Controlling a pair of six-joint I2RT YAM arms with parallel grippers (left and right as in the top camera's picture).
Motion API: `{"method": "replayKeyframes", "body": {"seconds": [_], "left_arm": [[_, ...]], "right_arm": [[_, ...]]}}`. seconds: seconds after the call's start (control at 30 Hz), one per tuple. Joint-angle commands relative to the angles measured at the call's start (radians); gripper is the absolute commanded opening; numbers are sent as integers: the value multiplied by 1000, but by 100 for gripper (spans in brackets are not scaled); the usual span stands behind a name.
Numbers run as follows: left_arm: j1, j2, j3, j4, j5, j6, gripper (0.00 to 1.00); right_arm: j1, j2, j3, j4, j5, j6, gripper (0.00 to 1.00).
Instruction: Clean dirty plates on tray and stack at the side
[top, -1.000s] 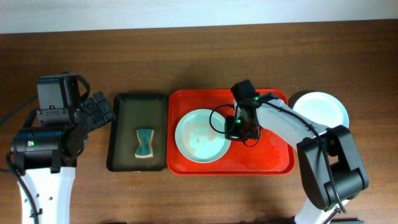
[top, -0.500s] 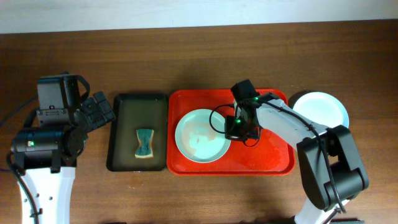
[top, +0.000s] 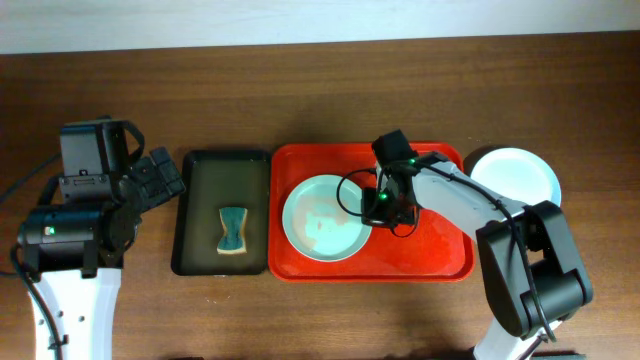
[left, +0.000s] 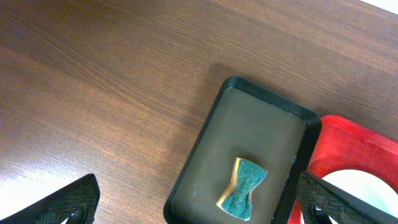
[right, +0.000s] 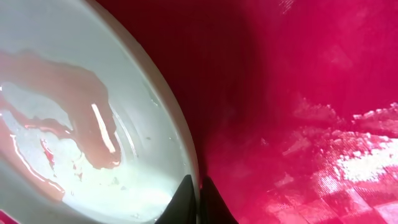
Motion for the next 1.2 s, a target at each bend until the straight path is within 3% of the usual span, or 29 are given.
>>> {"method": "replayKeyframes", "body": {"seconds": [0.0, 0.17, 0.3, 0.67, 0.93, 1.03, 1.17], "left_arm": [[5, -1, 5, -2, -7, -13, 99], [5, 0, 5, -2, -7, -13, 99], [5, 0, 5, -2, -7, -13, 99], [5, -1, 5, -2, -7, -13, 99], [5, -1, 5, -2, -7, -13, 99], [5, 0, 5, -2, -7, -13, 99], [5, -1, 5, -2, -7, -13, 99]], "right_arm": [[-31, 2, 115, -104, -6, 0, 4], [-34, 1, 332, -310, -2, -53, 4], [-16, 2, 430, -338, -2, -42, 4], [224, 3, 431, -59, 212, 90, 4], [406, 4, 431, 85, 513, 113, 4], [447, 4, 431, 155, 644, 43, 4], [452, 4, 431, 269, 653, -112, 4]]}}
